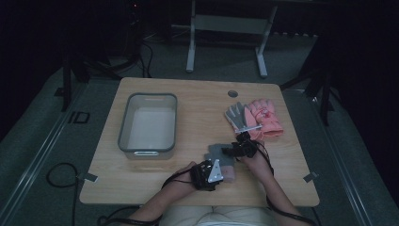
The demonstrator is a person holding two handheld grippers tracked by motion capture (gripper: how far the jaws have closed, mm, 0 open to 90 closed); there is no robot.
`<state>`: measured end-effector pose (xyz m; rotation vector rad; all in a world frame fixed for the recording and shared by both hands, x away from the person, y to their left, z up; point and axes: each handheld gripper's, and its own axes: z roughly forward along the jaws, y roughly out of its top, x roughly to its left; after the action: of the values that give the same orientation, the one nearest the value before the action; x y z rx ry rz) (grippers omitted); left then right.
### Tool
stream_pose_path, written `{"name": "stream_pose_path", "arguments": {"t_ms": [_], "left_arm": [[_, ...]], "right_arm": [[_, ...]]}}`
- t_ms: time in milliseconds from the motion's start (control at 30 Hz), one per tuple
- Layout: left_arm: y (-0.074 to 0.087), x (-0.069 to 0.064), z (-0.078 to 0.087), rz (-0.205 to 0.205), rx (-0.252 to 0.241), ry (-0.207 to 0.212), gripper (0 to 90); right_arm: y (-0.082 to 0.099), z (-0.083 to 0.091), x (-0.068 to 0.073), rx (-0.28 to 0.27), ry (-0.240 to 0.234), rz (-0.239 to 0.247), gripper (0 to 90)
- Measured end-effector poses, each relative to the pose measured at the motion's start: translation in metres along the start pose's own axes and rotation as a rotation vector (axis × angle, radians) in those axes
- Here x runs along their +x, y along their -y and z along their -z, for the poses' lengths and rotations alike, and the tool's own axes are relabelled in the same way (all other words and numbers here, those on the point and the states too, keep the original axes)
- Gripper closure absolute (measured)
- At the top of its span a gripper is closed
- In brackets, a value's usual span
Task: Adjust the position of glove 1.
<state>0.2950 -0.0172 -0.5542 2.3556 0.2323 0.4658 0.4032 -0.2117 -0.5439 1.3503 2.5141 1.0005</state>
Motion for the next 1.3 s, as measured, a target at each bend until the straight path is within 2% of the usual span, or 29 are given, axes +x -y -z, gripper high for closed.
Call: {"name": "stream_pose_path", "arguments": {"t_ms": [133,167,200,367,467,533,600,733,833,867,1000,1200,1300], "left_arm": [[0.002,0.008,0.003,0.045,-0.015,0.045,60.5],[0.002,0.010,0.003,0.055,-0.018,0.055,62.4],[0.002,0.012,0.003,0.056,-0.016,0.063,63.5],[-0.001,0.015,0.004,0.062,0.004,0.085,66.4],[0.000,0.019,0.005,0.084,0.010,0.104,67.2],[0.001,0.019,0.006,0.083,0.015,0.105,67.5],[0.001,0.020,0.008,0.088,0.021,0.108,67.9],[-0.001,0.022,0.010,0.100,0.031,0.110,68.5],[-0.002,0.026,0.013,0.109,0.034,0.114,68.9],[-0.003,0.032,0.018,0.110,0.041,0.114,68.9],[-0.009,0.038,0.030,0.108,0.039,0.106,68.9],[-0.023,0.045,0.051,0.062,0.056,0.085,68.9],[-0.028,0.050,0.060,0.059,0.052,0.077,68.9]], "right_arm": [[0.001,0.000,0.001,-0.006,-0.033,-0.015,47.4],[0.001,0.000,0.001,-0.004,-0.054,-0.019,50.5],[0.001,-0.001,0.002,0.002,-0.078,-0.027,53.0],[-0.001,-0.005,0.005,0.004,-0.105,-0.028,59.0],[-0.004,-0.007,0.010,0.008,-0.123,-0.022,65.0],[-0.005,-0.005,0.013,0.006,-0.129,-0.002,68.6],[-0.006,-0.001,0.018,-0.020,-0.146,0.038,70.3],[-0.011,0.009,0.026,-0.060,-0.154,0.069,71.8],[-0.014,0.012,0.028,-0.072,-0.160,0.068,72.0],[-0.015,0.014,0.028,-0.078,-0.158,0.068,72.1],[-0.023,0.026,0.031,-0.112,-0.169,0.074,72.3],[-0.035,0.041,0.037,-0.163,-0.179,0.090,72.3],[-0.041,0.047,0.039,-0.178,-0.180,0.088,72.3]]}}
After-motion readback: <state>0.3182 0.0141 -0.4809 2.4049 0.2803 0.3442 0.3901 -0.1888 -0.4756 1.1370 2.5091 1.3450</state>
